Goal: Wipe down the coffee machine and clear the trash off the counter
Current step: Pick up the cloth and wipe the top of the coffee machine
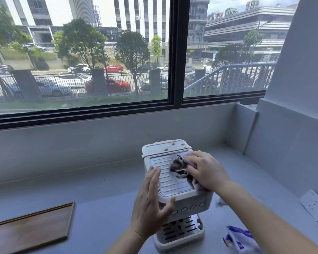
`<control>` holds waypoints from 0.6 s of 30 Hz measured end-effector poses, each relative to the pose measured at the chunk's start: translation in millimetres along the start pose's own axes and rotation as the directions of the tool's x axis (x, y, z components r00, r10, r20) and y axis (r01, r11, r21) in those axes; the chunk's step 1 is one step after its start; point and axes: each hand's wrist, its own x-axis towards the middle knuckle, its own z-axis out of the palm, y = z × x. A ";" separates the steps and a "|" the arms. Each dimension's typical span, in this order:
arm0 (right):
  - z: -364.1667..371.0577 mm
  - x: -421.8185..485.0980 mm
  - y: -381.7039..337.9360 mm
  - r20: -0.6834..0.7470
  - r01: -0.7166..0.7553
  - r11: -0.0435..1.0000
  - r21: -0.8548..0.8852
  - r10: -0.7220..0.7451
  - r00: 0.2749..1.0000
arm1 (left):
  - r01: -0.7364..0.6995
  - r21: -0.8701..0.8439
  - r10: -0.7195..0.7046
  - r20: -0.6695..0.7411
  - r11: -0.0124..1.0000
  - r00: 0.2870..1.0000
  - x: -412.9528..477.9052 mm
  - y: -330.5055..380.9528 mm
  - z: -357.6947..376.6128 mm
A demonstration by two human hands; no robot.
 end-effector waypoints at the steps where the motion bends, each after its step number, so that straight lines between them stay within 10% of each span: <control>1: 2.3 -0.1 -7.0 -0.019 -0.021 1.000 -0.020 0.020 1.000 | -0.011 0.026 0.011 0.008 1.000 1.000 0.7 -0.7 -1.1; 5: 16.9 -32.3 -15.4 -0.011 0.166 0.986 0.023 -0.166 0.986 | -0.089 0.076 0.089 0.008 0.993 0.996 3.4 -1.8 -2.5; 10: 8.9 18.0 2.0 -0.008 -0.212 0.977 0.000 0.212 0.977 | -0.096 0.177 0.084 0.073 0.980 0.994 24.9 13.6 -10.3; 14: 28.6 0.7 -14.2 -0.035 0.081 0.989 -0.121 -0.086 0.996 | 0.045 0.372 -0.154 0.270 0.927 0.950 44.6 22.0 -3.7; 18: 19.8 36.2 4.5 -0.004 -0.167 0.984 -0.058 0.167 0.986 | 0.139 0.454 -0.310 0.326 0.880 0.893 46.2 25.3 4.4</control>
